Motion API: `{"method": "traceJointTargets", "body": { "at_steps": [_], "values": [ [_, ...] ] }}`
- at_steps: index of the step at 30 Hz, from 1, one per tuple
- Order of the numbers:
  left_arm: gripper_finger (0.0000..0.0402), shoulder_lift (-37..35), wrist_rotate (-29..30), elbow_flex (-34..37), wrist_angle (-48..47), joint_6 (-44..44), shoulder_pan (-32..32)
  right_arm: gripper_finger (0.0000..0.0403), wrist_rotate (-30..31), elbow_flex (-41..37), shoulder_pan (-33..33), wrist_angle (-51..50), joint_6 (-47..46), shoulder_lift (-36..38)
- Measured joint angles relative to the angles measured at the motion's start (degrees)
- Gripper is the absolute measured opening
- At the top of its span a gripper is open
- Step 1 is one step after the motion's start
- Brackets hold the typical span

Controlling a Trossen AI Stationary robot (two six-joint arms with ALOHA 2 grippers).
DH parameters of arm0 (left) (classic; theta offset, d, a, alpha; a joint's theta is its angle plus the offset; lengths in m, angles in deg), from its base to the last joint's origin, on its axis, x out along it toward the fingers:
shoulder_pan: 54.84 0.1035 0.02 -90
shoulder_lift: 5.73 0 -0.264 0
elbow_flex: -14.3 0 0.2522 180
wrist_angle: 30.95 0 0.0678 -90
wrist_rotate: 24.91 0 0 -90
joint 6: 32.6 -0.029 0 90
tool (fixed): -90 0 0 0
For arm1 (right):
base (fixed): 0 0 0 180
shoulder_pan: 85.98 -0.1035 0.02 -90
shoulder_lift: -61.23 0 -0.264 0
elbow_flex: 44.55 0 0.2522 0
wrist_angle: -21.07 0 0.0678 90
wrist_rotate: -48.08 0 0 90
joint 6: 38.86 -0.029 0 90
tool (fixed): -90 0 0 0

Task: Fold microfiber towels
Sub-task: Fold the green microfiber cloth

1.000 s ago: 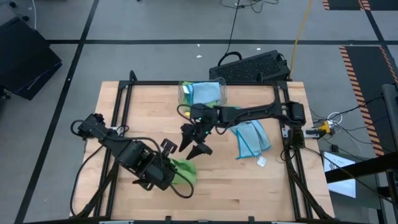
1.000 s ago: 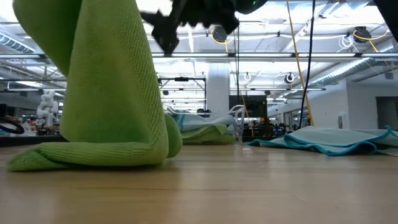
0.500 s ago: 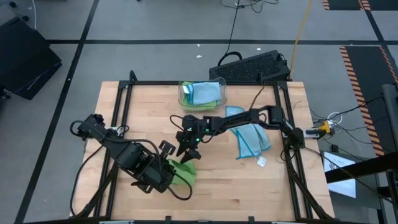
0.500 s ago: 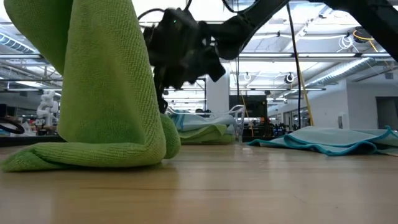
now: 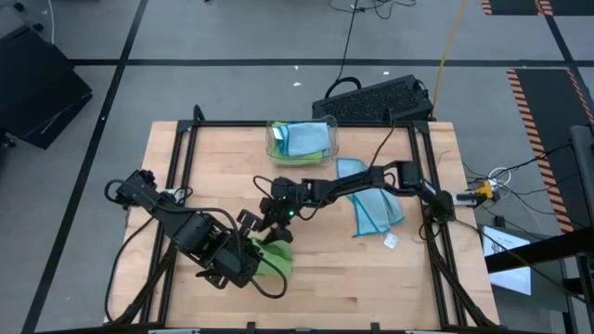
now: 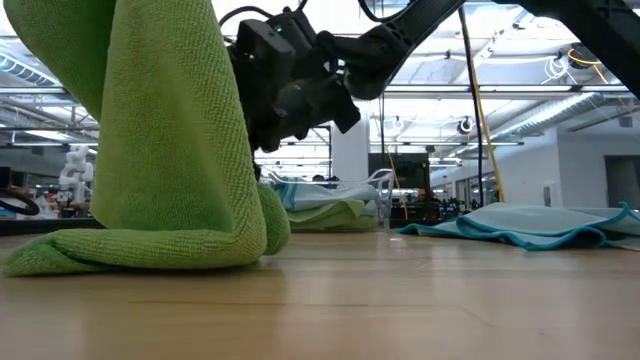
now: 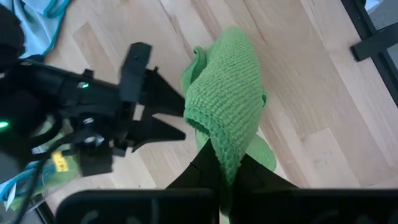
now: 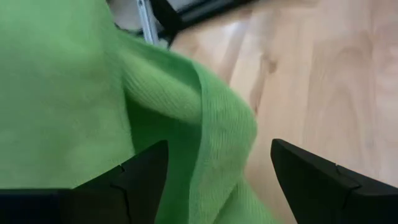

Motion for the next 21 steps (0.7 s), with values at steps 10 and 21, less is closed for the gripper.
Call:
{"method": "traceJointTargets", "body": {
  "at_steps": [10, 21],
  "values": [
    [0.0005, 0.02, 0.21, 0.02, 0.00, -0.02, 0.00, 0.0214, 4.43, 0.00, -0.89, -0.46, -0.28, -1.67],
    [0.0005, 0.04, 3.93, 0.02, 0.00, 0.41, 0.07, 0.0009, 2.55, -0.02, -0.96, 1.18, 0.97, -2.20]
  ]
}}
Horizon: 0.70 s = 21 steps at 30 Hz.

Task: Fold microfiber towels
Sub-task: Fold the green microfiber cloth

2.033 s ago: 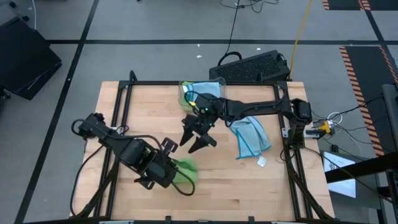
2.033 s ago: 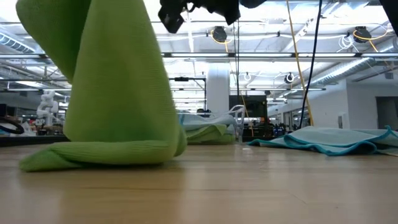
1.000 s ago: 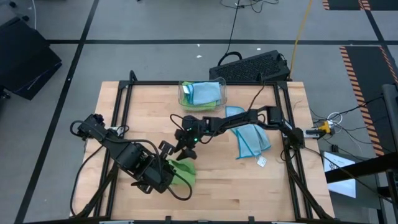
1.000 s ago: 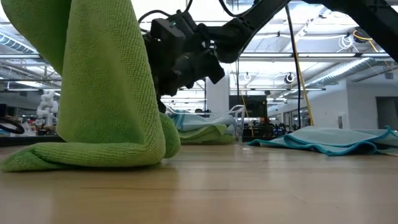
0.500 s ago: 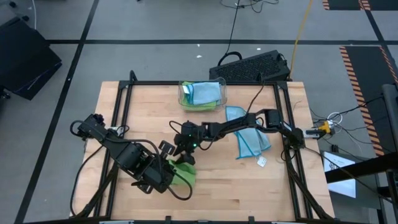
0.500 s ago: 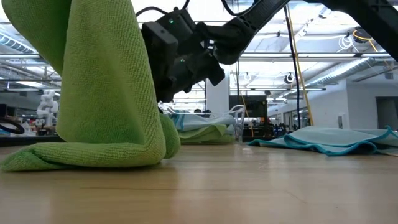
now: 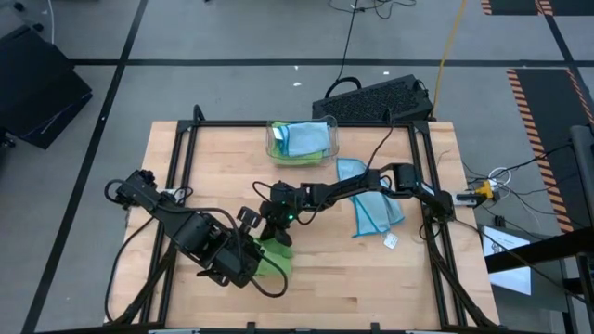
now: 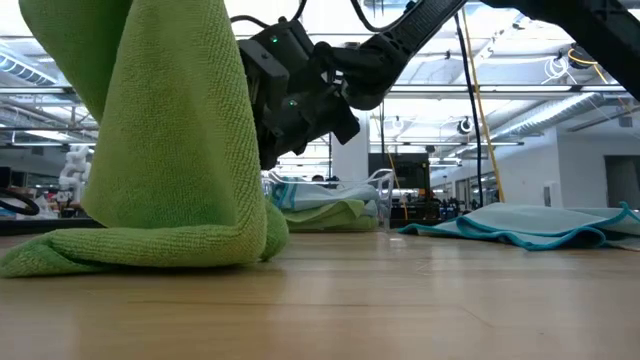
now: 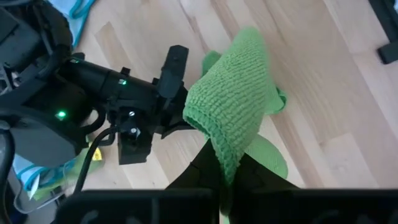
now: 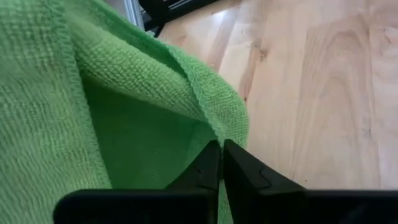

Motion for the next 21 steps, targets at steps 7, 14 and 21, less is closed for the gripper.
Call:
{"method": "traceJointTargets", "body": {
  "at_steps": [7, 14, 21],
  "values": [
    [0.0005, 0.00, 0.20, 0.18, 0.11, 7.63, 0.00, 0.0003, -3.22, -0.09, 3.24, -4.97, -1.35, 3.48],
    [0.0005, 0.00, 2.06, 4.79, 0.05, 17.43, 0.00, 0.0001, -1.34, -0.09, 5.17, -21.06, 5.07, 16.09],
    [0.0005, 0.00, 2.76, 11.40, 0.00, 28.19, 0.85, 0.0001, 6.41, -0.04, 5.25, -37.47, 7.61, 29.32]
  ]
}}
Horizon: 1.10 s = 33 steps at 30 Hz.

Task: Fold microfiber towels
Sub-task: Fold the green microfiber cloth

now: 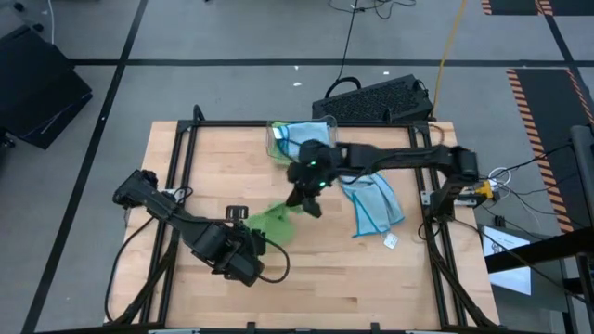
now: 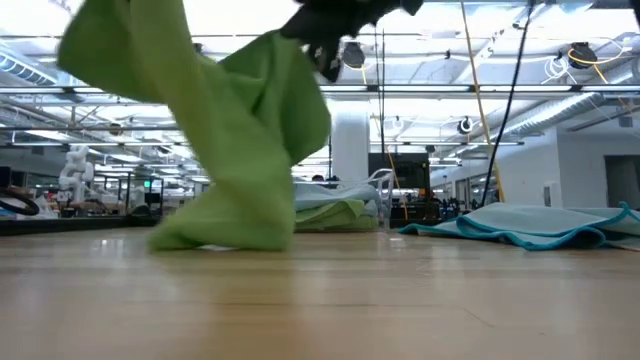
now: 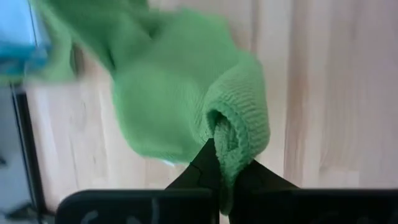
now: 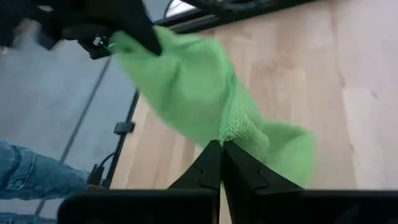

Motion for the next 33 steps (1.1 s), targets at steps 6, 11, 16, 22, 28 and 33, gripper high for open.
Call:
{"method": "traceJointTargets", "body": {
  "at_steps": [6, 11, 16, 22, 28, 33],
  "values": [
    [0.0005, 0.00, 0.36, 4.88, 1.21, 7.57, 0.04, 0.0001, 7.36, 0.00, -0.35, -11.47, -0.18, 8.14],
    [0.0008, 0.00, 3.32, 8.37, 2.63, 20.31, -0.02, 0.0000, 13.88, -0.02, -1.45, -16.13, -1.77, 13.01],
    [0.0061, -0.16, 2.45, 8.93, 4.59, 25.25, 0.01, 0.0000, 21.83, -0.02, -3.02, -17.02, -3.35, 16.75],
    [0.0165, -5.78, 0.35, 8.80, 8.24, 25.57, 0.12, 0.0000, 27.22, -0.04, -4.65, -16.32, -4.14, 19.15],
    [0.0236, -15.33, 3.09, 8.69, 12.33, 22.09, 0.65, 0.0000, 29.99, -0.04, -5.62, -15.33, -4.25, 19.87],
    [0.0252, -21.00, 15.11, 8.69, 12.29, 24.80, 1.32, 0.0000, 29.96, -0.04, -5.57, -14.54, -4.34, 20.19]
  ]
}}
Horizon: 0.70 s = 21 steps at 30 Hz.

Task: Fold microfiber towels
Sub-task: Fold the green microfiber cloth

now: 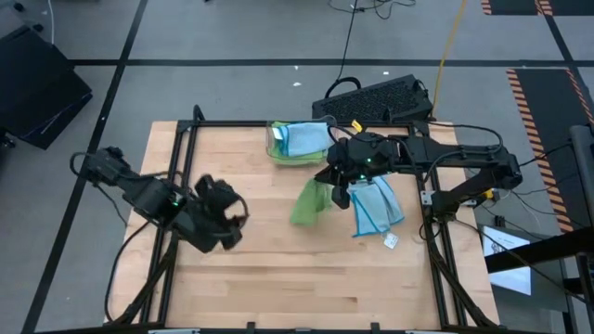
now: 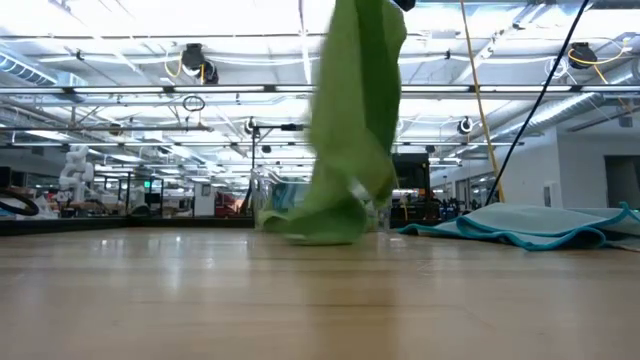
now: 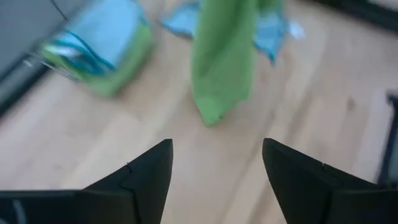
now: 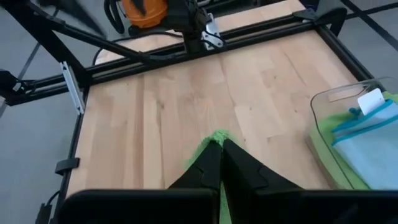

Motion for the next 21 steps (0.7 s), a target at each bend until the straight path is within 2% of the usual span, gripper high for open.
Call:
{"method": "traceJointTargets", "body": {
  "at_steps": [3, 5, 8, 11, 16, 21],
  "values": [
    [0.0253, -1.07, 5.82, 0.00, 0.14, 0.86, 0.88, 0.0000, 0.01, 0.00, 0.00, 0.34, -0.38, -0.04],
    [0.0253, -1.05, 7.55, 0.01, 0.86, -0.07, 1.99, 0.0000, 0.04, 0.00, 0.17, 0.53, -1.51, -0.02],
    [0.0254, -0.21, 7.38, 0.00, 3.90, -4.76, 4.38, 0.0000, 0.08, 0.00, 0.45, 0.47, -3.03, -0.02],
    [0.0262, 1.26, 3.88, 0.38, 9.49, -9.68, 7.05, 0.0000, 0.21, 0.00, 0.72, 0.84, -3.24, -0.02],
    [0.0287, 2.26, -1.72, 6.39, 26.36, -19.60, 10.17, 0.0000, -0.15, 0.00, 1.33, 0.86, -4.05, -0.04],
    [0.0284, 2.32, -2.95, 16.88, 45.32, -33.09, 12.17, 0.0000, -1.26, 0.00, 1.31, 0.86, -3.62, -0.04]
  ]
}}
